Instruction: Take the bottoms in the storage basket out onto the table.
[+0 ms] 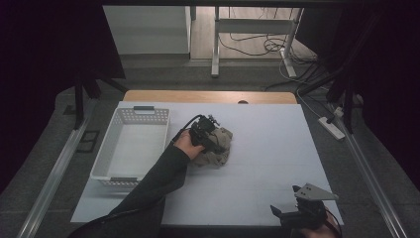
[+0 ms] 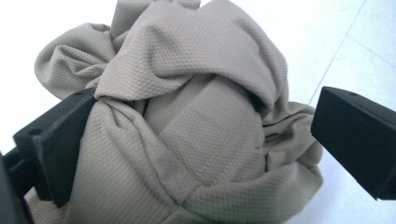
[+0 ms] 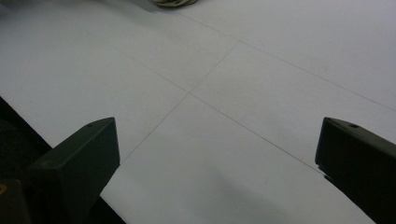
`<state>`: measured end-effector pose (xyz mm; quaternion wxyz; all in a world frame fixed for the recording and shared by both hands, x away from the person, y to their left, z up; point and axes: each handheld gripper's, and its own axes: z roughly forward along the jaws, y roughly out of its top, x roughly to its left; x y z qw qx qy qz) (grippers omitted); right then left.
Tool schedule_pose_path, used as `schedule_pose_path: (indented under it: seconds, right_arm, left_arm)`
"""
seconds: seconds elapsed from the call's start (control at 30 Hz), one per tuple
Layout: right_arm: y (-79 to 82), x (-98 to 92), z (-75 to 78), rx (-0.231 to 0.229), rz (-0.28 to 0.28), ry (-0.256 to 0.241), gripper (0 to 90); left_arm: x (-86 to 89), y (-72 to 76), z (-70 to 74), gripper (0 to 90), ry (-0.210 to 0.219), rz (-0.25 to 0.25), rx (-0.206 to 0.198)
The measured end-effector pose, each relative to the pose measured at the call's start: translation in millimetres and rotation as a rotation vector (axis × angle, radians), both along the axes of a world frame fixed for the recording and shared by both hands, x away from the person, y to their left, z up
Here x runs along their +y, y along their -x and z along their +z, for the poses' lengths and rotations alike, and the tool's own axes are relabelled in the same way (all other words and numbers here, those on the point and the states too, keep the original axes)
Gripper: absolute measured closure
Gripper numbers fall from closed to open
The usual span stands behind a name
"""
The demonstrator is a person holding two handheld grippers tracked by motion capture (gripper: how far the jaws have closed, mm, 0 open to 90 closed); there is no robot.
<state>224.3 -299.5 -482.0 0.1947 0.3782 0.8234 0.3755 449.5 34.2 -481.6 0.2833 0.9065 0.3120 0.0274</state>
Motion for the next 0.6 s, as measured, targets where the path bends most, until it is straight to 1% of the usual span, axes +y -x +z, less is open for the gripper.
schedule_pose_path:
  seconds: [0.33, 0.6]
  right_arm:
    - [0.0, 0.3, -0.1, 0.000, 0.002, 0.000, 0.5]
    - [0.0, 0.1, 0.0, 0.000, 0.001, 0.001, 0.4]
  left_arm:
    - [3.3, 4.7, 14.5, 0.0, 0.018, -0.023, -0.036]
    - [3.6, 11.5, 21.9, 0.0, 0.036, -0.046, -0.049]
